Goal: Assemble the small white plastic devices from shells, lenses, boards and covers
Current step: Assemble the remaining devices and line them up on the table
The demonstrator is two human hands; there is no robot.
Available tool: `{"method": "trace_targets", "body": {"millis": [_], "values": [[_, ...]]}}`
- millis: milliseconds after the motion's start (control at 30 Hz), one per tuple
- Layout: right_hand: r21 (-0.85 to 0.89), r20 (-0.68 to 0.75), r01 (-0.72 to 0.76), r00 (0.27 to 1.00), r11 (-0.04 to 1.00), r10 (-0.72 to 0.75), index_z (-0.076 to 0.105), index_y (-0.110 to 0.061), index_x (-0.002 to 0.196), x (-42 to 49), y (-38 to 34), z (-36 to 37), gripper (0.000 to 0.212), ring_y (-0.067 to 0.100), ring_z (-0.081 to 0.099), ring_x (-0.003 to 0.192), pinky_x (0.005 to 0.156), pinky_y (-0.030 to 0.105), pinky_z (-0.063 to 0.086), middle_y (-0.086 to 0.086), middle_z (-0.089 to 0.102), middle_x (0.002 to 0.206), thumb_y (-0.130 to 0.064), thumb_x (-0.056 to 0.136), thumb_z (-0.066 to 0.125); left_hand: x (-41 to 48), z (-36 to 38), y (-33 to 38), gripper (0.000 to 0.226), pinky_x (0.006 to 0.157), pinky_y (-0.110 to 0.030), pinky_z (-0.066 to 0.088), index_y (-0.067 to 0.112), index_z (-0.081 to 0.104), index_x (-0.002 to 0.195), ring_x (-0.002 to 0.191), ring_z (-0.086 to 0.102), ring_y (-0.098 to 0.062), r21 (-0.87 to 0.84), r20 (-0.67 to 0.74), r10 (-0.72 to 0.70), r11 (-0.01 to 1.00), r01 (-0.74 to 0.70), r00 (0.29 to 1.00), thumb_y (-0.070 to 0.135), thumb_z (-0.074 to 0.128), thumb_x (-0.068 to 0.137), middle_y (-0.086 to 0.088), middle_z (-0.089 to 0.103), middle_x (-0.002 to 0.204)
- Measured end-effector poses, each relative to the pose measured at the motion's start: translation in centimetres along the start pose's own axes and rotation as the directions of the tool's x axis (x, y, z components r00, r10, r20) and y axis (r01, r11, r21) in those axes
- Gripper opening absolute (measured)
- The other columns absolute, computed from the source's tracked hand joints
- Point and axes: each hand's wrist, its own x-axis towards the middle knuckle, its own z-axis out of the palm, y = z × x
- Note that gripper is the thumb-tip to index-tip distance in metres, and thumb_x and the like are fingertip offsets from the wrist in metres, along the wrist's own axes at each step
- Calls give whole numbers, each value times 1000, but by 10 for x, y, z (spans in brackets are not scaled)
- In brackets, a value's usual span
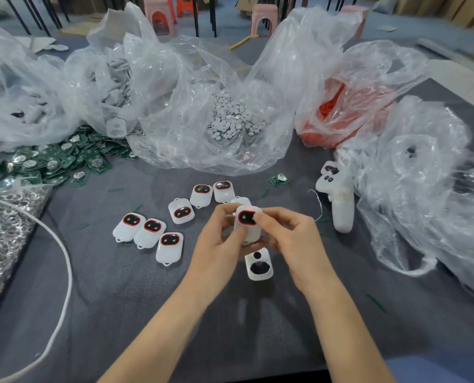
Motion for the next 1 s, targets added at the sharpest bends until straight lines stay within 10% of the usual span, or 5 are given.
{"method": "trace_targets", "body": {"millis": [167, 333, 667, 1000], "values": [[-216, -3, 89, 996, 972, -92, 73, -16, 86, -2, 2, 4, 3, 32, 65, 83, 77, 45, 53, 13, 70, 85, -17, 85, 70, -3, -6, -4, 25, 78, -40, 58, 12, 58, 105, 97, 69, -26, 93, -24, 10, 996, -8, 1000, -7, 45, 95, -15, 67, 104], [-441, -33, 241, 958, 865, -283, 69, -15, 85, 0, 11, 16, 5, 8, 59, 76, 70, 17, 46, -2, 63, 85, -11, 87, 67, 0, -7, -9, 18, 78, -42, 58, 16, 55, 98, 89, 71, -20, 198, -68, 23, 980, -9, 997, -1, 48, 96, -4, 70, 98], [-278, 34, 30, 999, 960, -21, 73, -14, 94, 1, 8, 10, 14, 24, 69, 84, 77, 35, 55, 8, 73, 84, -6, 87, 63, 2, -11, -2, 23, 66, -38, 61, 23, 56, 102, 74, 73, -17, 417, -44, 51, 908, -28, 998, 3, 49, 95, -8, 72, 89], [-244, 36, 7, 999, 970, 2, 75, -21, 88, 0, 11, 18, 25, 2, 64, 71, 66, 16, 47, -2, 73, 79, 0, 87, 60, 3, -15, -3, 9, 59, -32, 59, 13, 45, 97, 64, 70, -9, 616, -3, 100, 784, -77, 995, 4, 47, 96, -5, 69, 83]]}}
